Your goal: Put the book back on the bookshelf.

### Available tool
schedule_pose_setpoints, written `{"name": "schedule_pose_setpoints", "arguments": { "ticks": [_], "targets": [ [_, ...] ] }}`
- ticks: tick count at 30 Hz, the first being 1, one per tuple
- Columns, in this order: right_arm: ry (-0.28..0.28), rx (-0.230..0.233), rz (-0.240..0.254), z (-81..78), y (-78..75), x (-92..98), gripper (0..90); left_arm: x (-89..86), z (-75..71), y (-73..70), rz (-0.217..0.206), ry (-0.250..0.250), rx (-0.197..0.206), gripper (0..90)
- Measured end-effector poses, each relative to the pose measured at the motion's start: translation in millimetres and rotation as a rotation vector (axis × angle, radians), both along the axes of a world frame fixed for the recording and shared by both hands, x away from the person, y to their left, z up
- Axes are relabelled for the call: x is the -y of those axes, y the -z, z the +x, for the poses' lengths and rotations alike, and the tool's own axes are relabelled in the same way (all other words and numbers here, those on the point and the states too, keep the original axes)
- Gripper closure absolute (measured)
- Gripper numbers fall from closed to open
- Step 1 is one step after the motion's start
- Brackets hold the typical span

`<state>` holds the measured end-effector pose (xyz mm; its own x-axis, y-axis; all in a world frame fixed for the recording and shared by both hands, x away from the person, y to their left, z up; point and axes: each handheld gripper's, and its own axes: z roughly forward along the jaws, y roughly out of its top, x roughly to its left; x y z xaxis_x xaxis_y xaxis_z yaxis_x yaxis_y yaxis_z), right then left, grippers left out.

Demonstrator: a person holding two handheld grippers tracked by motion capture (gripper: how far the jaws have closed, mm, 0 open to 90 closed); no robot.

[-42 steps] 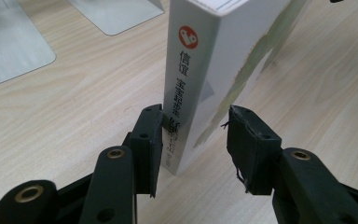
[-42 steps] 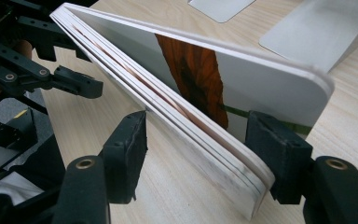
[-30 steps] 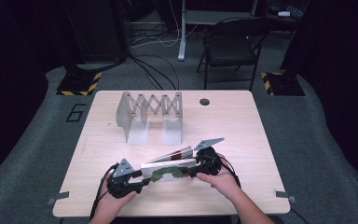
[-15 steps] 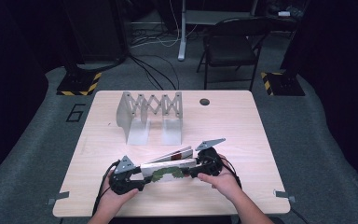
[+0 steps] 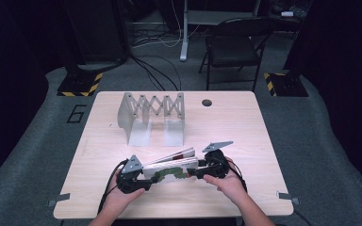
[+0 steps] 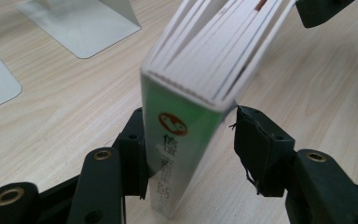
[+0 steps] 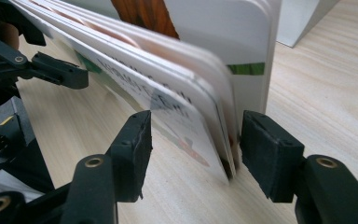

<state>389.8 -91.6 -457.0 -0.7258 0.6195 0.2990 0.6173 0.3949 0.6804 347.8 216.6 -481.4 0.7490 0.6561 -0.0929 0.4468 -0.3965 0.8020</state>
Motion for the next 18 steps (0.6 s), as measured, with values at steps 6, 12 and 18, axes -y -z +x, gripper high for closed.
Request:
{"name": "schedule_pose_setpoints", "arguments": {
  "ticks": [6,12,18],
  "targets": [
    [0.02,-0.002,0.001,2.0,3.3,2.0,43.6,0.0,2.2,0.1,-0.007,0.008,-0.004,49.9],
    [0.019,-0.005,-0.006,3.6,5.9,0.4,43.8,2.3,2.8,0.1,0.018,0.022,0.017,50.8],
    [0.023,-0.004,-0.006,4.5,6.2,0.7,43.9,4.5,2.8,0.5,0.03,0.023,0.016,50.7]
  ]
}}
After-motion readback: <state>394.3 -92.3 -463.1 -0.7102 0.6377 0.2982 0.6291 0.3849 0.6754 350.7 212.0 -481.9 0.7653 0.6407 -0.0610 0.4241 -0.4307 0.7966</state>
